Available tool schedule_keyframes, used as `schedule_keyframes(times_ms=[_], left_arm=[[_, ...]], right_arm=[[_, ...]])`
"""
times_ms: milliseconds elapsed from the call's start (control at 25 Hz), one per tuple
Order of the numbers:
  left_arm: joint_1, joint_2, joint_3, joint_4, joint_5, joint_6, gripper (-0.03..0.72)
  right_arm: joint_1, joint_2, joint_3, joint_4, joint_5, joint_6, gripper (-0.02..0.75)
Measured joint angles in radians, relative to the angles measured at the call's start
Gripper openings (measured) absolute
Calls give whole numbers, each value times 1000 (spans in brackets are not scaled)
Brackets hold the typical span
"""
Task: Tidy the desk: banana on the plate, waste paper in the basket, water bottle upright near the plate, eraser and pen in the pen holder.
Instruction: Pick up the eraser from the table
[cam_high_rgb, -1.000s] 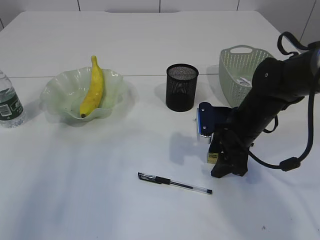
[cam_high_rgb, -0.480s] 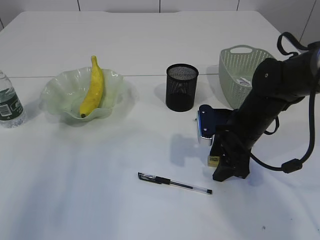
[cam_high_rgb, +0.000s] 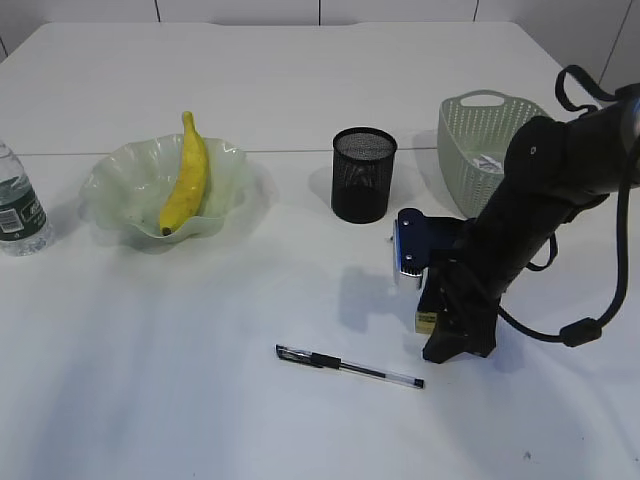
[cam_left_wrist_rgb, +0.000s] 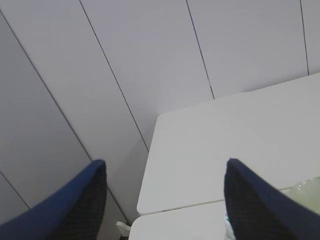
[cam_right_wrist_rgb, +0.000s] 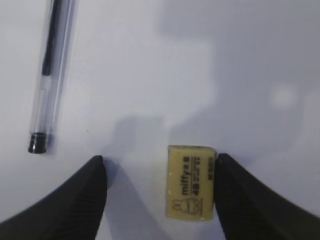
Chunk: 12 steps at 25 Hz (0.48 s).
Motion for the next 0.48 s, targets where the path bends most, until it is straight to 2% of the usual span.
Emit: schedule_keyframes(times_ms=[400,480], left_arm=[[0,0,0,0,0,0,521],[0,0,0,0,0,0,521]], right_arm=[[0,0,0,14,-2,0,491],[0,0,0,14,-4,0,470]])
